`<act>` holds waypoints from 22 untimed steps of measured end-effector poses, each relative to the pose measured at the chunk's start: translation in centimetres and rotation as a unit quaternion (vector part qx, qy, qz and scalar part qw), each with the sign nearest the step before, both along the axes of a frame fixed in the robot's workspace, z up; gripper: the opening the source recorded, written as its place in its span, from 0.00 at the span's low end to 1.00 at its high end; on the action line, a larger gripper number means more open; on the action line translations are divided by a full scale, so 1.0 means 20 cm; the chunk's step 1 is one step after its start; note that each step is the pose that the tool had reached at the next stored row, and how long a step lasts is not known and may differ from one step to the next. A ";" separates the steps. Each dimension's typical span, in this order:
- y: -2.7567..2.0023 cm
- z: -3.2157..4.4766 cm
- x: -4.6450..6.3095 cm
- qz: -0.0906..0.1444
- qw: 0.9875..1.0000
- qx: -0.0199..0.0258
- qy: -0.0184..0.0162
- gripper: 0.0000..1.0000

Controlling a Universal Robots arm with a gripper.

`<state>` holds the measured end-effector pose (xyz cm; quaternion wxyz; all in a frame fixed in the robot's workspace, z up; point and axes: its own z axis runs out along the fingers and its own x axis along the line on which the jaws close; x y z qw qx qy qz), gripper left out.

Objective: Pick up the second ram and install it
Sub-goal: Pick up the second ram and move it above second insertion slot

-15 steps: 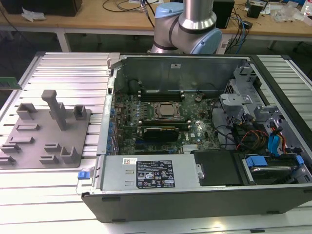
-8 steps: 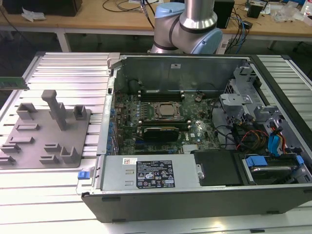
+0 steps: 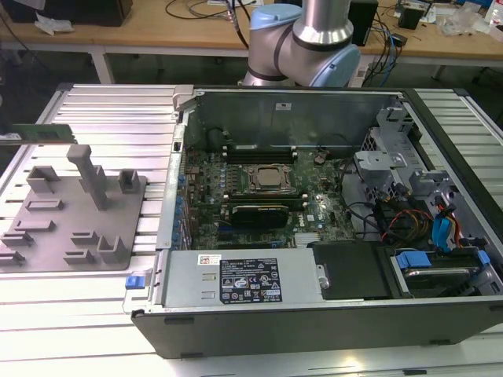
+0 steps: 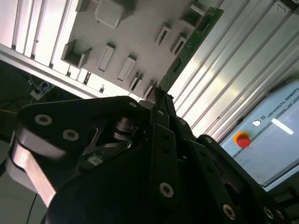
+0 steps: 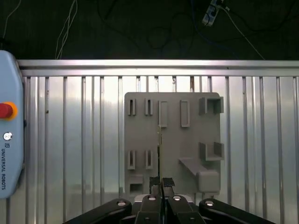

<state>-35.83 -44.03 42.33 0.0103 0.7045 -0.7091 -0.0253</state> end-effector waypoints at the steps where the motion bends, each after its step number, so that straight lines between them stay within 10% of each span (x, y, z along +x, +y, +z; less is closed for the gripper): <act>1: 0.000 0.000 0.03 0.000 1.000 0.000 0.000 0.09; 16: 0.000 0.000 0.46 0.000 1.000 0.000 0.000 0.09; 22: 0.000 0.000 0.73 0.000 1.000 0.000 0.001 0.09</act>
